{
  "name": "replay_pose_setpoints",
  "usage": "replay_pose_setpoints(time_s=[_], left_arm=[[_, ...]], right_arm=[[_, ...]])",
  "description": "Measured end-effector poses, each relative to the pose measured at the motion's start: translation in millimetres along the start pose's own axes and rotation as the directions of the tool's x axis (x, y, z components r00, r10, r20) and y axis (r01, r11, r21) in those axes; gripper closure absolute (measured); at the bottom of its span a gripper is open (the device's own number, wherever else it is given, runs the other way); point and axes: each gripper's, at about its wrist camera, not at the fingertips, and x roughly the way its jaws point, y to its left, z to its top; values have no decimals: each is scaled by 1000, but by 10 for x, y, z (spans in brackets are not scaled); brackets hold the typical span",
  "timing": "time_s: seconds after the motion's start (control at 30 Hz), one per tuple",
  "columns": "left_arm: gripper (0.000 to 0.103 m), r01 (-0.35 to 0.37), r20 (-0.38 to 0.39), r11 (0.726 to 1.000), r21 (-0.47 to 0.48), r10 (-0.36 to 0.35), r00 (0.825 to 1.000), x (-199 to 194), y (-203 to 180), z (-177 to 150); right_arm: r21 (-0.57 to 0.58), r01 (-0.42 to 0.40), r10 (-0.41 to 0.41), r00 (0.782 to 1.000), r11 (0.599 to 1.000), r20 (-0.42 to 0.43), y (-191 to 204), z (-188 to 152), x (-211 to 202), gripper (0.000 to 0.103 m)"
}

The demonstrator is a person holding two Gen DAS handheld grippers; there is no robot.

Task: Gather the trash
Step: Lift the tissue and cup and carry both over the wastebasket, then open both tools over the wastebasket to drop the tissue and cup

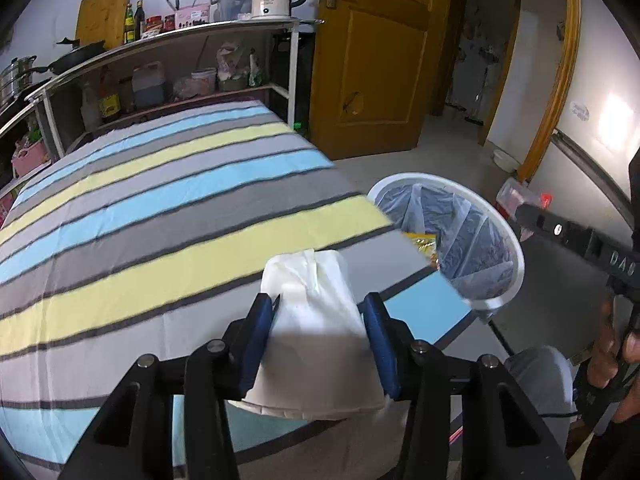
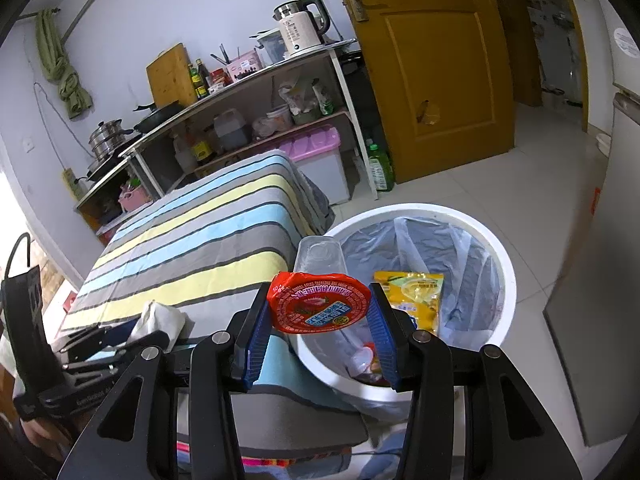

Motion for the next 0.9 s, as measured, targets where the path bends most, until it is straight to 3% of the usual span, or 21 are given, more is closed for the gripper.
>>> replay_pose_setpoints(time_s=[0.4, 0.9], left_arm=[[54, 127, 57, 990, 64, -131, 990, 178, -517, 464], [50, 234, -54, 969, 77, -230, 972, 769, -919, 620]], right_arm=[[46, 35, -34, 999, 998, -20, -260, -28, 78, 56], [99, 98, -89, 991, 990, -96, -621, -94, 305, 52]])
